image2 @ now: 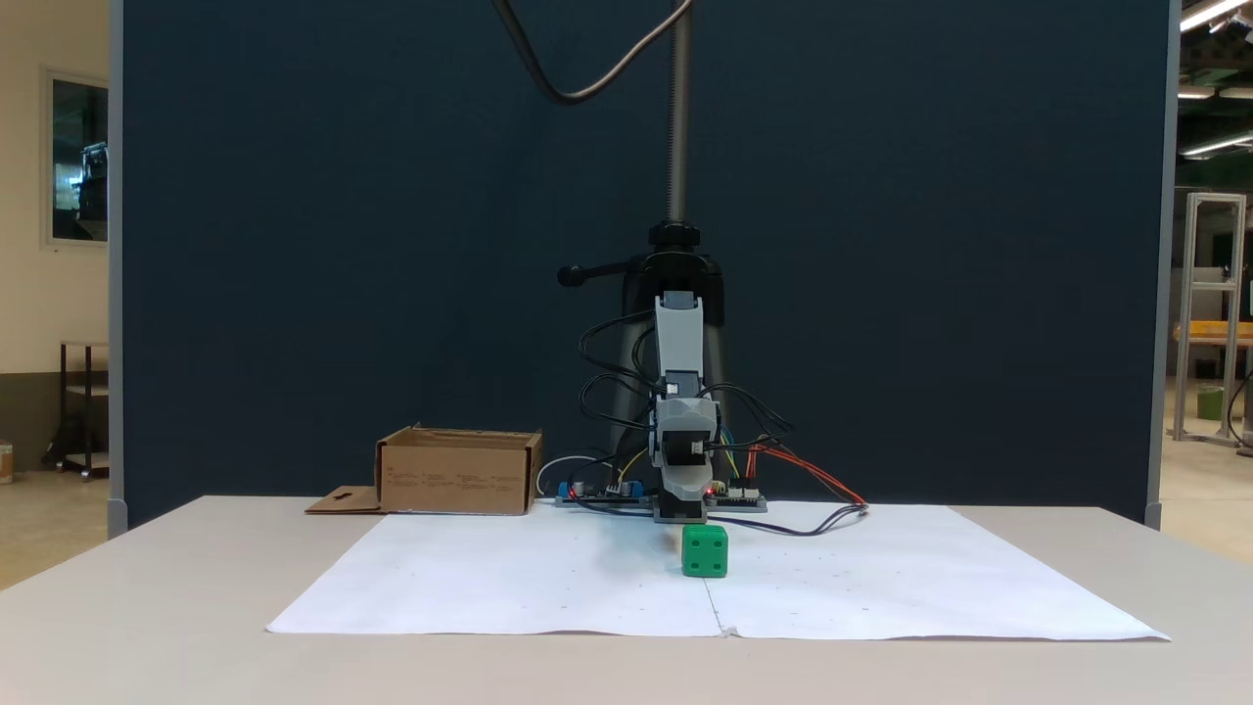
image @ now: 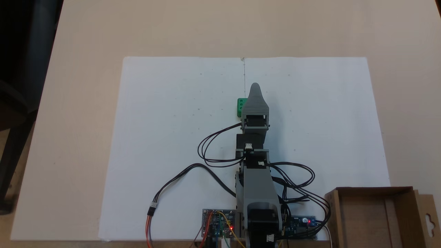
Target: Grasp a green dice and put it in the bin.
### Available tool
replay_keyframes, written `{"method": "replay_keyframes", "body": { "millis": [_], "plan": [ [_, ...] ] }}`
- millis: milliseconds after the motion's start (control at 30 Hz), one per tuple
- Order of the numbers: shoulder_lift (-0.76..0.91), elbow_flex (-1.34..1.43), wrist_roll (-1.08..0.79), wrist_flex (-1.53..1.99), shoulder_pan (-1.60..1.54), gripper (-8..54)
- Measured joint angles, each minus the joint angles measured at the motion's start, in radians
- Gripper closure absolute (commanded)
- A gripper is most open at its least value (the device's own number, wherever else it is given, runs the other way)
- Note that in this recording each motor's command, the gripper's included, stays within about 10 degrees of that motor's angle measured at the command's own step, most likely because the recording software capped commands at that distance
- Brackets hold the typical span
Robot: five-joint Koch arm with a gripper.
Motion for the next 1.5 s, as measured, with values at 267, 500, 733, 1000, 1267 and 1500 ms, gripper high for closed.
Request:
{"method": "replay_keyframes", "body": {
  "millis": [267,500,733,1000,1267,1500],
  "plan": [
    [0.0,0.0,0.0,0.0,0.071,1.0],
    [0.0,0.0,0.0,0.0,0.071,1.0],
    [0.0,0.0,0.0,0.0,0.017,1.3],
    [0.0,0.0,0.0,0.0,0.081,3.2],
    [0.0,-0.445,0.0,0.414,0.114,3.3],
    [0.0,-0.787,0.0,0.867,0.103,3.3]
  ]
}}
